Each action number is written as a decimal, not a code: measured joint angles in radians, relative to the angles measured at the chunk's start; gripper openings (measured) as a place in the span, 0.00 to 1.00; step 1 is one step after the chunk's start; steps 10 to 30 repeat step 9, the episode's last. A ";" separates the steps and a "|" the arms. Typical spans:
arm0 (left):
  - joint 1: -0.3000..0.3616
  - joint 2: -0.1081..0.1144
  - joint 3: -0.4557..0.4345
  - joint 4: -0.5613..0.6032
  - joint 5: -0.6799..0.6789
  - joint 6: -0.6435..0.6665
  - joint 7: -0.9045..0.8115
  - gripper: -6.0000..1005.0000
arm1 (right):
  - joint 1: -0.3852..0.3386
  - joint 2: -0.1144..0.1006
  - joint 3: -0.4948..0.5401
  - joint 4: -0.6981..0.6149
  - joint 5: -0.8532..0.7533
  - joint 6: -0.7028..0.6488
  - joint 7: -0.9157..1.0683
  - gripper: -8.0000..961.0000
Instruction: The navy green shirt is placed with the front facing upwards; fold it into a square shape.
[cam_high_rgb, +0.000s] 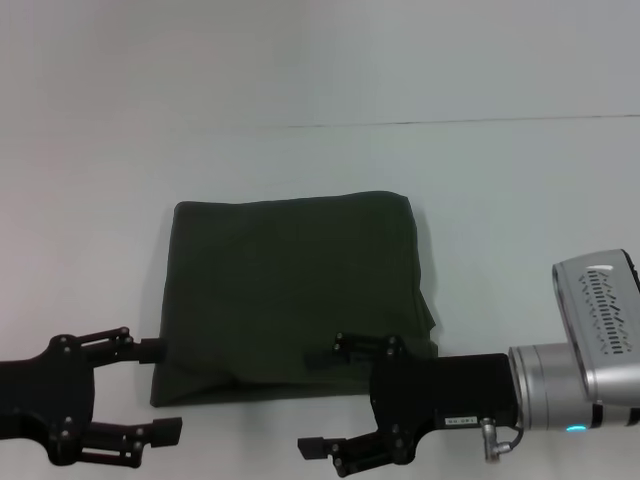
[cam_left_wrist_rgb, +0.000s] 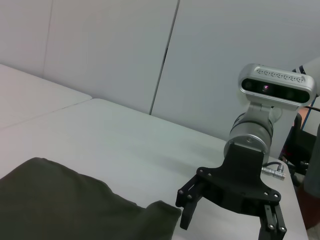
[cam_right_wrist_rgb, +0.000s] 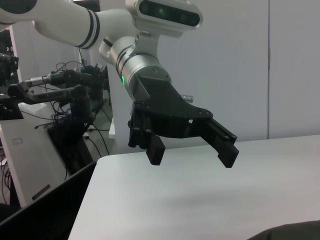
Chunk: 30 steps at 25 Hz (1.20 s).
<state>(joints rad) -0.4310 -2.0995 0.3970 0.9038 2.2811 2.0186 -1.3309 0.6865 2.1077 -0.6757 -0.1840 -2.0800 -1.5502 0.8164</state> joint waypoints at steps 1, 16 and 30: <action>0.001 0.000 0.000 0.000 0.000 0.000 0.000 0.94 | 0.001 0.000 0.000 0.002 0.000 0.000 -0.001 0.97; 0.007 -0.001 0.000 0.002 -0.001 0.003 0.001 0.94 | 0.003 0.000 -0.002 0.013 0.000 0.000 -0.008 0.98; 0.007 -0.001 0.000 0.002 -0.001 0.003 0.001 0.94 | 0.003 0.000 -0.002 0.013 0.000 0.000 -0.008 0.98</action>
